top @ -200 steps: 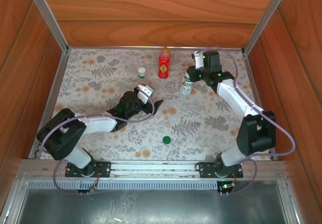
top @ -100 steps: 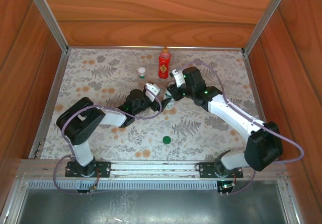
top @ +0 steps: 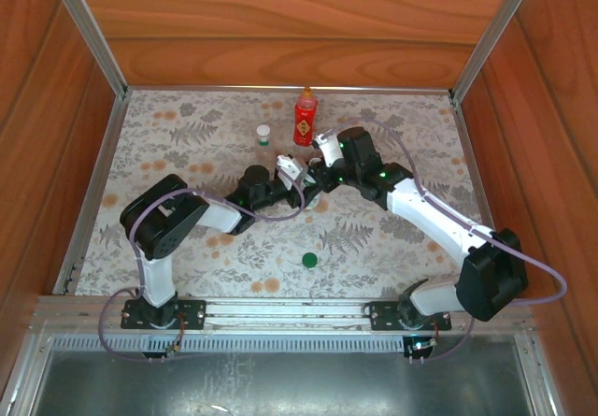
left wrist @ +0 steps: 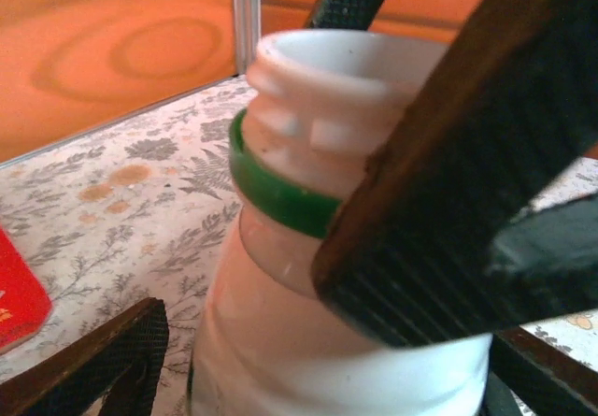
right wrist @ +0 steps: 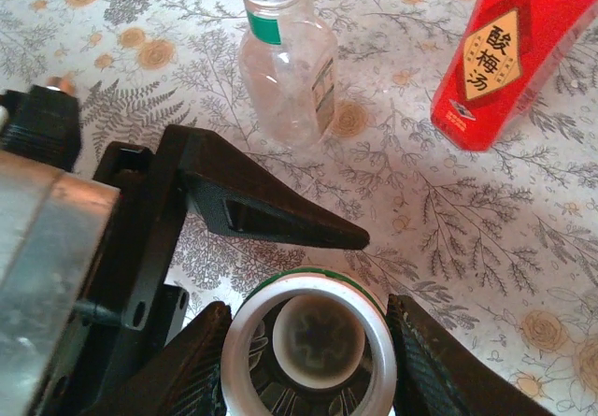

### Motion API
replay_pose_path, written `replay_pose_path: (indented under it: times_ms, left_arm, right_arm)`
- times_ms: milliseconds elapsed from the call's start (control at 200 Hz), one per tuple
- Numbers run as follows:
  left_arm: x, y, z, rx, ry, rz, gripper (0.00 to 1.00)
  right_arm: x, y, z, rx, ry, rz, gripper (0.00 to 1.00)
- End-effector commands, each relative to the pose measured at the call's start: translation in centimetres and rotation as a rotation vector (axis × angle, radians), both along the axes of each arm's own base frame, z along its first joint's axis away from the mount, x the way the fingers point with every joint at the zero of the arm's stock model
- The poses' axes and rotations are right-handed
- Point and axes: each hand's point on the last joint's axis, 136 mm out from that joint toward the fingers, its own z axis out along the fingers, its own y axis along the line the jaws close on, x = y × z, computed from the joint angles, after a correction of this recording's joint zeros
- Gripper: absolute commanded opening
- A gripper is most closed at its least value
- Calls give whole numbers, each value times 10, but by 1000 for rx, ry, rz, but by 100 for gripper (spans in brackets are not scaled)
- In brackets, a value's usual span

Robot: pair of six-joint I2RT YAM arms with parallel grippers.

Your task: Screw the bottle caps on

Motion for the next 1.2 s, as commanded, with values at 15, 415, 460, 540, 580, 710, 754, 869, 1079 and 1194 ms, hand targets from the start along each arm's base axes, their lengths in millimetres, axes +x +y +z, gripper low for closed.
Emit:
replay_pose_path:
  times_ms: [15, 415, 460, 540, 580, 710, 754, 869, 1079, 1194]
  left_arm:
    - [0, -6, 8, -40, -18, -48, 75]
    - [-4, -1, 10, -83, -28, -52, 68]
    - [-4, 0, 12, -88, -34, -51, 68]
    - [-5, 2, 13, -96, -38, -45, 71]
    - [-5, 3, 15, -101, -40, -42, 74]
    - [-6, 4, 16, -108, -44, -39, 76]
    - [-7, 5, 16, -109, -43, -40, 76]
    - [-7, 5, 14, -107, -43, -39, 72]
    - [-8, 4, 11, -106, -35, -45, 62]
    - [-8, 5, 10, -103, -35, -45, 62]
  right_arm:
    - [-11, 4, -5, -17, 33, 54, 40]
    - [-7, -1, -7, -49, 27, 23, 40]
    - [-7, -2, -8, -52, 27, 18, 40]
    - [-7, -3, -7, -51, 26, 15, 40]
    - [-6, -3, -7, -51, 26, 15, 40]
    - [-6, -1, -7, -48, 32, 15, 40]
    - [-6, -1, -7, -47, 35, 15, 40]
    - [-6, -1, -7, -49, 35, 15, 40]
    - [-5, 0, -5, -42, 36, 15, 47]
    - [-5, 0, 1, -31, 22, 13, 57]
